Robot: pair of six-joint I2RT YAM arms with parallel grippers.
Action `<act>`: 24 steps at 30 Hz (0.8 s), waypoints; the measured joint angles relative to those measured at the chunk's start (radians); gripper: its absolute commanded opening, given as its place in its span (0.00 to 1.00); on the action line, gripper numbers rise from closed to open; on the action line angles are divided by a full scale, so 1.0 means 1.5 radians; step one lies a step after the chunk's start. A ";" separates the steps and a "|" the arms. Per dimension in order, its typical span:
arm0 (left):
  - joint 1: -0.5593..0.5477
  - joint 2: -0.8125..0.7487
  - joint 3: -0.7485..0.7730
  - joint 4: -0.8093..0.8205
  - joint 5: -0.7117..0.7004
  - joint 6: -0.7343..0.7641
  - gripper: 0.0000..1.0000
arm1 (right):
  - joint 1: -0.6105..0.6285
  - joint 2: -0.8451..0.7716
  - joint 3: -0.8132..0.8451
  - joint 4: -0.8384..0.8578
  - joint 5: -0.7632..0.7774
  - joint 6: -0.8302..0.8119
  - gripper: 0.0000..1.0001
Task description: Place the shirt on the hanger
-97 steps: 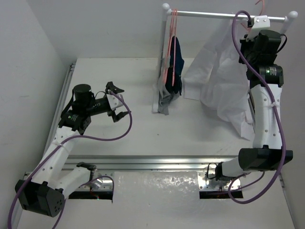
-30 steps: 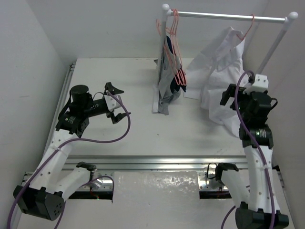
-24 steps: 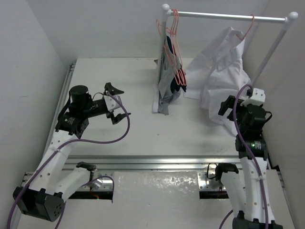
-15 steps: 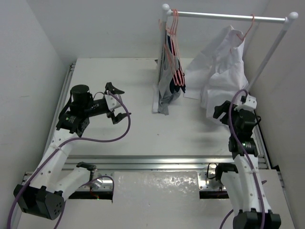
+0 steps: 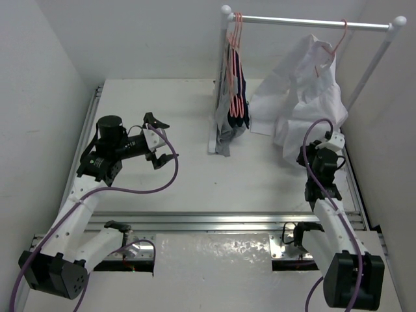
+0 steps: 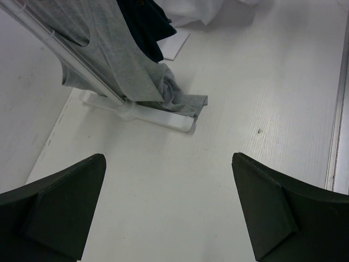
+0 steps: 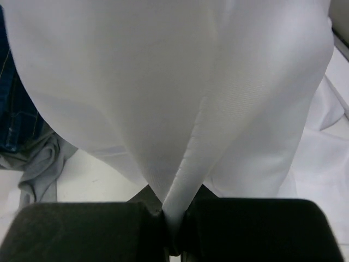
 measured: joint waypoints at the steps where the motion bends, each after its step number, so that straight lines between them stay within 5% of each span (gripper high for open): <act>1: 0.000 0.001 0.000 0.001 0.000 0.001 1.00 | 0.000 0.001 -0.003 0.011 0.006 0.001 0.00; 11: 0.000 0.035 0.000 0.007 -0.005 0.002 1.00 | 0.000 0.033 -0.036 0.011 0.014 0.033 0.00; 12: 0.000 0.034 0.000 0.007 -0.007 0.002 0.99 | 0.000 0.035 -0.037 0.008 0.014 0.035 0.12; 15: 0.000 0.028 -0.005 0.009 -0.015 0.003 1.00 | 0.000 0.034 -0.038 -0.005 0.018 0.050 0.86; 16: 0.000 0.025 -0.009 0.010 -0.019 0.003 1.00 | 0.000 0.033 -0.038 -0.014 0.021 0.054 0.94; 20: 0.000 0.011 -0.019 0.006 -0.034 0.006 1.00 | 0.000 -0.003 -0.038 -0.072 0.028 0.059 0.99; 24: 0.000 -0.004 -0.024 0.001 -0.045 0.012 0.99 | 0.000 -0.089 -0.039 -0.119 0.027 0.057 0.92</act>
